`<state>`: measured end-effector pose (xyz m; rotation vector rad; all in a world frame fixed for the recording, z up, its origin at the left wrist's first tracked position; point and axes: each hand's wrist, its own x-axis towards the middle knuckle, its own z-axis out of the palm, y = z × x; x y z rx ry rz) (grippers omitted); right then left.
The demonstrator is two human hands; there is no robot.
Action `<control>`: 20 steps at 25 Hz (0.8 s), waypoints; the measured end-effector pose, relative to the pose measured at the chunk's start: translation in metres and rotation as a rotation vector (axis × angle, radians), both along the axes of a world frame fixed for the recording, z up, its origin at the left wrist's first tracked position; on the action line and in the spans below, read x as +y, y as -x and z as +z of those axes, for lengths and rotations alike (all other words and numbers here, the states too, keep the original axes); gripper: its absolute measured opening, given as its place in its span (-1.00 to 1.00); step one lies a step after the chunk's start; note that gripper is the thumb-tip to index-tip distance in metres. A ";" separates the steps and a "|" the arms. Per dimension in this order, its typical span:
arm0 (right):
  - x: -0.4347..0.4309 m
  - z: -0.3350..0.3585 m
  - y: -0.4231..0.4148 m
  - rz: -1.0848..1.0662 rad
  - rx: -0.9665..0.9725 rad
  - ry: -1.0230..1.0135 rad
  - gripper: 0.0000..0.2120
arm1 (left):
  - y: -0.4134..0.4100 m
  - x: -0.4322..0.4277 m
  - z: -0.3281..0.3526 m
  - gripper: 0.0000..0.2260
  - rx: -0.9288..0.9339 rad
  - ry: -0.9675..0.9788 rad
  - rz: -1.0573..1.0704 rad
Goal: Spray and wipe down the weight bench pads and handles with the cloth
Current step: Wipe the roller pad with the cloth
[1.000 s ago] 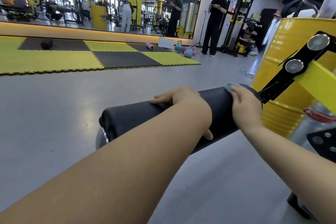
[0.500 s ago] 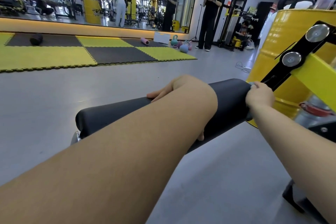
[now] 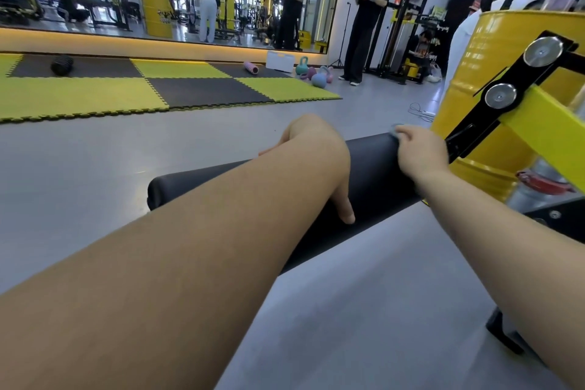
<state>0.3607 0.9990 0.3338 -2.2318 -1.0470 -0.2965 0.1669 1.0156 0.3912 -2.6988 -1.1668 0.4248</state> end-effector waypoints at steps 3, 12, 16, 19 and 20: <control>0.000 0.005 0.046 0.363 -0.132 0.010 -0.71 | 0.005 0.001 0.004 -0.24 0.072 -0.061 -0.035; -0.021 0.004 -0.018 -0.108 0.171 -0.015 -0.66 | 0.046 -0.014 0.020 -0.52 -0.197 -0.256 -0.232; 0.003 0.023 0.066 0.333 -0.106 0.125 -0.70 | 0.065 0.009 0.026 -0.39 -0.179 0.036 0.054; -0.008 0.020 0.102 0.663 -0.192 0.114 -0.72 | 0.062 0.019 0.018 -0.47 -0.127 0.152 0.096; -0.010 0.019 0.095 0.692 -0.197 0.079 -0.73 | 0.062 0.021 0.017 -0.45 -0.129 0.147 0.086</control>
